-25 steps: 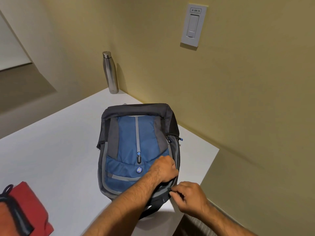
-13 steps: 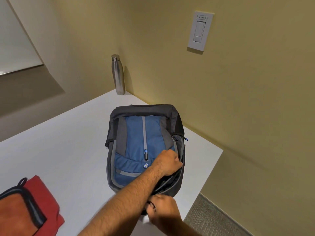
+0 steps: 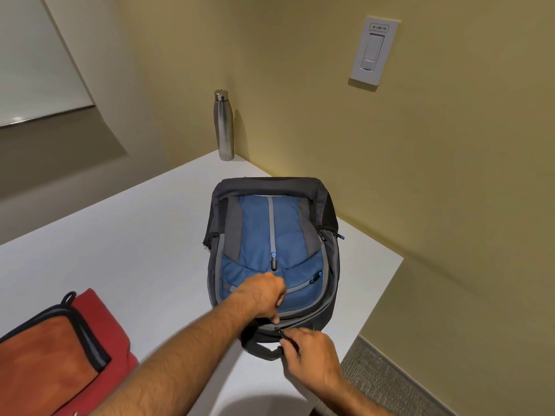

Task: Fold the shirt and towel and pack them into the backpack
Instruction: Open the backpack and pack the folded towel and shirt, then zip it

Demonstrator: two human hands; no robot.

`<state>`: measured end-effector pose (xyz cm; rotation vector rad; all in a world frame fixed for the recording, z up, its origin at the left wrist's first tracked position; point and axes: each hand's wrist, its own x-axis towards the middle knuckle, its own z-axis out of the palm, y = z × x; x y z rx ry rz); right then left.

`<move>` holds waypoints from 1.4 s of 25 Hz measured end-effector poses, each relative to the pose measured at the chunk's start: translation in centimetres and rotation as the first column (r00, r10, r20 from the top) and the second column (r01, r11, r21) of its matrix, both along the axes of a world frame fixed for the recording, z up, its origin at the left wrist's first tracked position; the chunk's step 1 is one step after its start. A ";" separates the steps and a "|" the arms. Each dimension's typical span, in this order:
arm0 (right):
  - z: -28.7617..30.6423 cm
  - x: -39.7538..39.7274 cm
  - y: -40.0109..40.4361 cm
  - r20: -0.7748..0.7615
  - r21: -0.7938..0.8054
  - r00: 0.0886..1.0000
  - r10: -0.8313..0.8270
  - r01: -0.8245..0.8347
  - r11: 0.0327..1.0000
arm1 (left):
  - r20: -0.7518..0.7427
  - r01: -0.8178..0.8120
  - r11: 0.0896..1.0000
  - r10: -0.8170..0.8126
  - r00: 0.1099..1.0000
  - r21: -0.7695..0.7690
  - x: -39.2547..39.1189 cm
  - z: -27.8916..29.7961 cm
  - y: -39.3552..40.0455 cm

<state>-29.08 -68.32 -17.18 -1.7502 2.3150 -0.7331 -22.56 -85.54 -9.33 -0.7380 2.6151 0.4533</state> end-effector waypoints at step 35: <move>8.4 3.9 -5.2 -0.098 -0.533 0.995 0.031 -0.078 0.842 | -0.532 0.006 0.999 0.018 0.846 0.043 5.2 4.9 -3.9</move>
